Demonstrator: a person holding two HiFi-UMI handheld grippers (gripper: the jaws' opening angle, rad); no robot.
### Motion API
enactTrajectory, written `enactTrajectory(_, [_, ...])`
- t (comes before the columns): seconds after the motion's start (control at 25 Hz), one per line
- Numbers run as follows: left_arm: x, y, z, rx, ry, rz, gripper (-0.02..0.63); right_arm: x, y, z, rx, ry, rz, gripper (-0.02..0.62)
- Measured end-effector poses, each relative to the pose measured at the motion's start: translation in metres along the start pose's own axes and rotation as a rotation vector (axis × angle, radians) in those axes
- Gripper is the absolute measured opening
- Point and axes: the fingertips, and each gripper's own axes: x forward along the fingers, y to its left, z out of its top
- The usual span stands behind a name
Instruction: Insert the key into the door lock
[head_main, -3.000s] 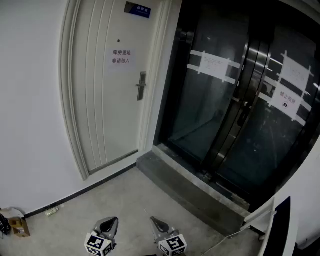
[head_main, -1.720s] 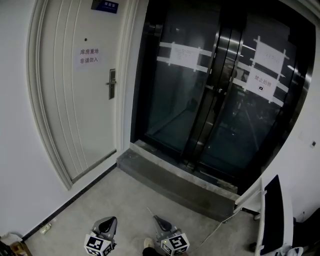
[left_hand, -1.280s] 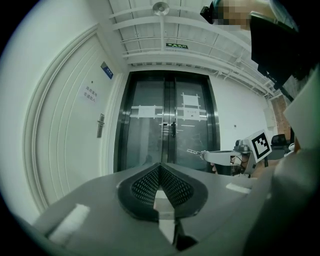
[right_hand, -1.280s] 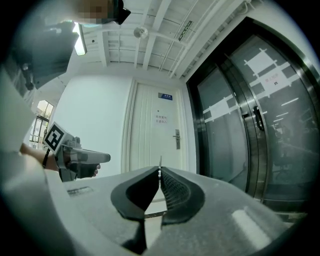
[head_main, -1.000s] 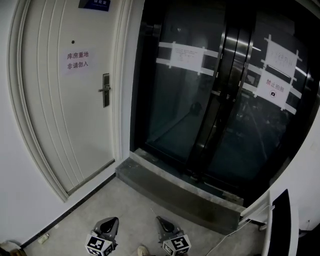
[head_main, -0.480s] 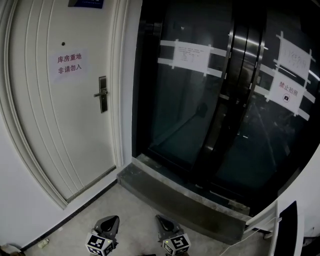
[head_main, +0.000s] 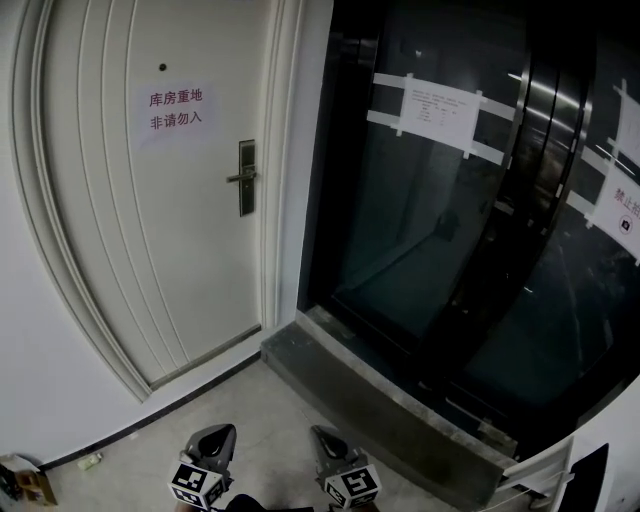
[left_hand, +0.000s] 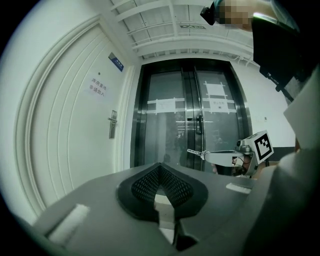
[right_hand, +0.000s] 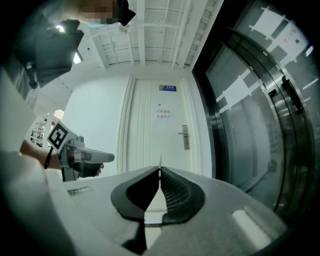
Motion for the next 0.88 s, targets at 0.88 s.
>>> enactTrajectory(0.88, [0.066,0.177,0.017,-0.031,0.0,0.078,0.002,0.197,0.013,0.019,-0.031,0.02,0.103,0.011])
